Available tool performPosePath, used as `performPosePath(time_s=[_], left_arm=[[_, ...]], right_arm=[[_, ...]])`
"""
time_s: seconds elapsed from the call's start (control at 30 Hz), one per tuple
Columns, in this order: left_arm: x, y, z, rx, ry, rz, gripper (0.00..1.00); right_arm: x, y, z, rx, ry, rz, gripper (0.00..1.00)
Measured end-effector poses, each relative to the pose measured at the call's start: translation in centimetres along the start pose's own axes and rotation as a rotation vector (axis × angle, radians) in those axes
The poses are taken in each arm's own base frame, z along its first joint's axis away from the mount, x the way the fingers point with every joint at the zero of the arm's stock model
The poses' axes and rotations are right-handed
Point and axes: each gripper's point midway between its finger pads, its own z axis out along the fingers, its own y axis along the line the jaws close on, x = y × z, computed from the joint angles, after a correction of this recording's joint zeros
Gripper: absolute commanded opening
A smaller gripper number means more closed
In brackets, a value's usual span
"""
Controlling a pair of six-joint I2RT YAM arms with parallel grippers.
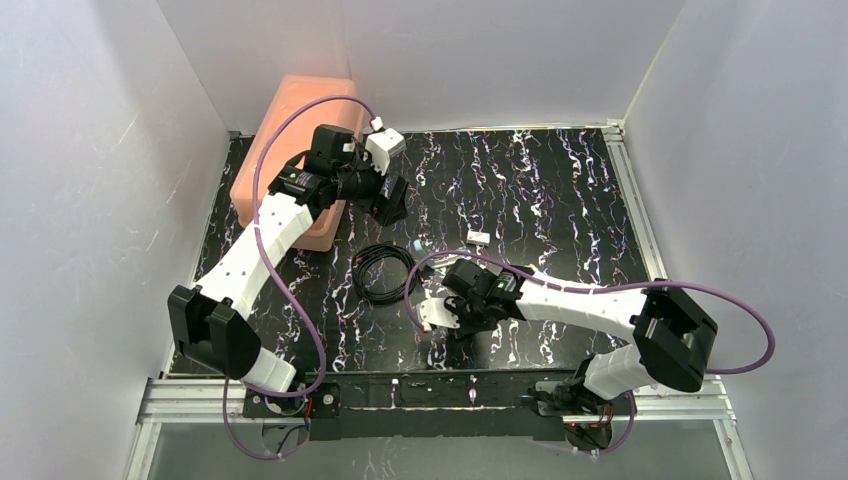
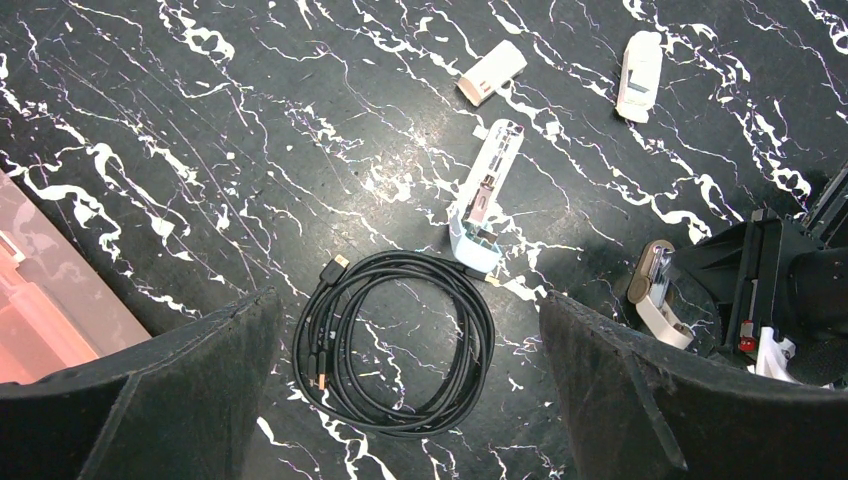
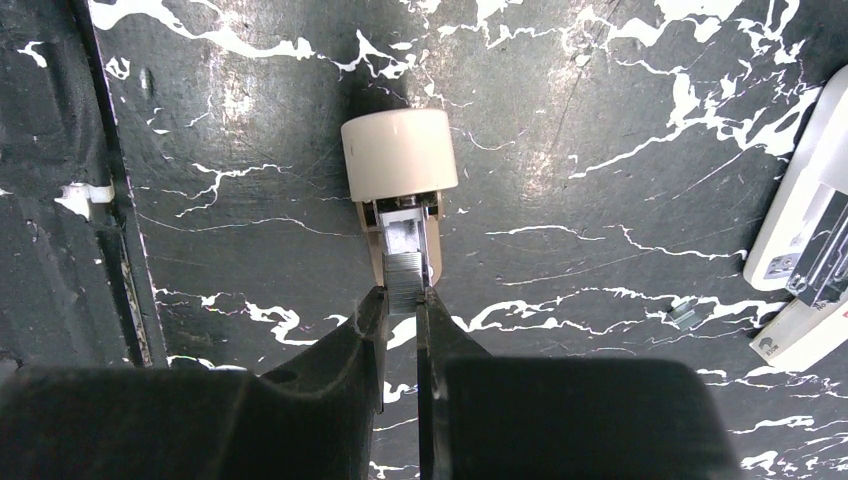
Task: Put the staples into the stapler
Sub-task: Install the staple into the stapler.
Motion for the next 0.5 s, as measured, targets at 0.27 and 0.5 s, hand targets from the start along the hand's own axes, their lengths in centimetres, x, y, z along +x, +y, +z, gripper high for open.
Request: performPosePath(time_s=[0.27, 0.5], left_arm=[[0.06, 0.05, 0.11, 0.0, 0.003, -0.001, 0.99], [0.07, 0.05, 0.12, 0.0, 0.003, -0.001, 0.99]], right_arm=[[-0.01, 0.06, 0.03, -0.001, 0.001, 0.007, 0.01], [0.33, 0.13, 0.37, -0.004, 0.021, 0.022, 0.01]])
